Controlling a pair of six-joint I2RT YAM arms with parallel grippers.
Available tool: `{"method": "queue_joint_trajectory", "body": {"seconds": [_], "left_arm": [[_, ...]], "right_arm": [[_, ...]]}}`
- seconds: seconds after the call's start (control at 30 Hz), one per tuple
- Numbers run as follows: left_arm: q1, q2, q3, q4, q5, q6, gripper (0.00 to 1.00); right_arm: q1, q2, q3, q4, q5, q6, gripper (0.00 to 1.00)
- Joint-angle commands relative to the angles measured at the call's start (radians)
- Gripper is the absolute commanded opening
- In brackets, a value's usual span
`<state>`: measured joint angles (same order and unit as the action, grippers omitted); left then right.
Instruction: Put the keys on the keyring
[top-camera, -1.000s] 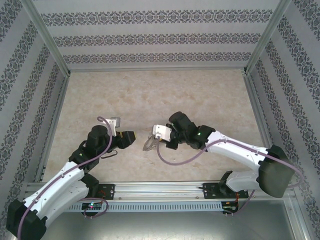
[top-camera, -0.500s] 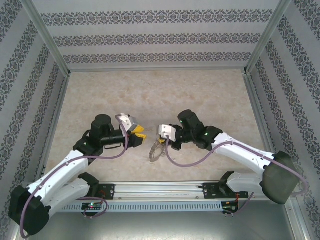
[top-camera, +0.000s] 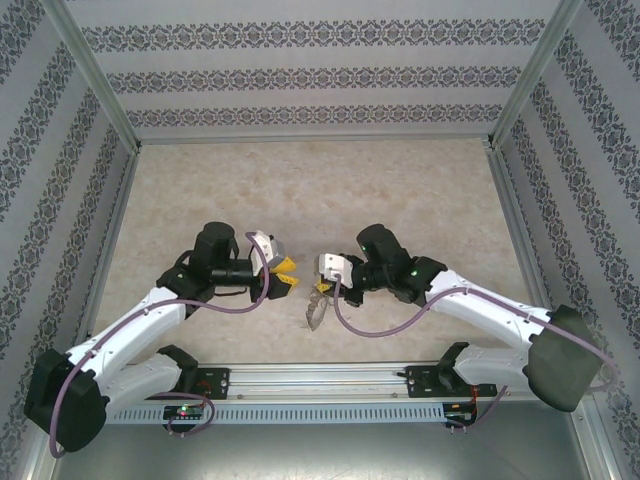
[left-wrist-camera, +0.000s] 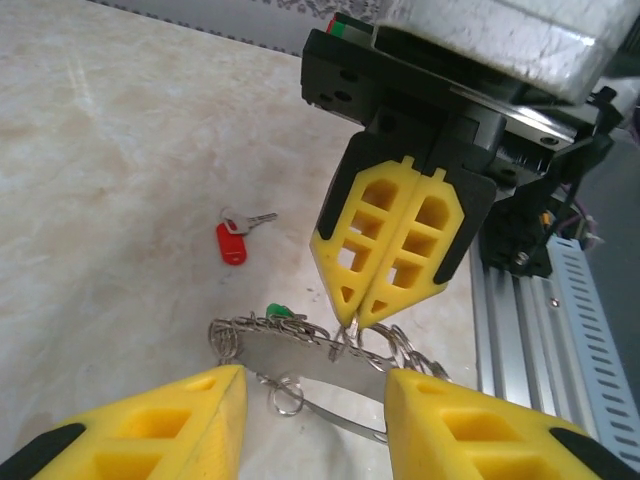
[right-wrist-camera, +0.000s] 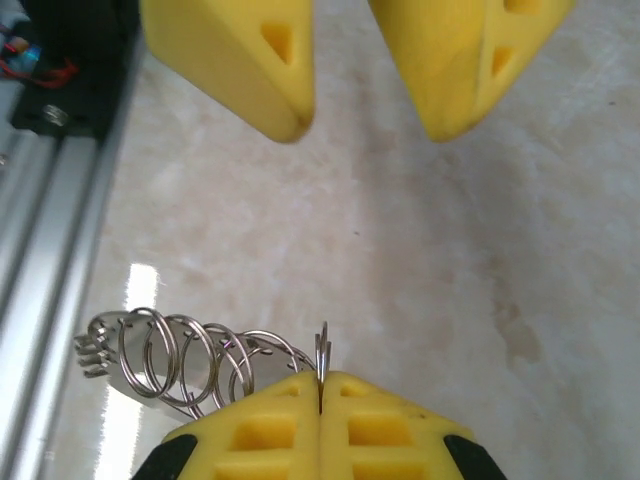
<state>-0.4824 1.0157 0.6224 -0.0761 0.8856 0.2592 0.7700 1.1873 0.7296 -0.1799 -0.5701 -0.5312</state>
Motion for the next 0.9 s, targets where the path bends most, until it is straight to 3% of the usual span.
{"method": "queue_joint_trajectory", "body": {"seconds": [0.0,0.37,0.87], "left_arm": [[-0.002,0.017,0.036,-0.04,0.098,0.051,0.4],[-0.15,0.17,0.116,-0.04,0.109,0.13,0.38],[-0.214,0.202,0.053,0.061,-0.011,0.127,0.32]], "right_arm": [[-0.003,-0.048,-0.043,-0.005,-0.148,0.087,0.0],[-0.045,-0.136,-0.158,0.026,-0.155,0.145,0.0],[-0.062,-0.133,-0.191,0.066,-0.154,0.153,0.0]]}}
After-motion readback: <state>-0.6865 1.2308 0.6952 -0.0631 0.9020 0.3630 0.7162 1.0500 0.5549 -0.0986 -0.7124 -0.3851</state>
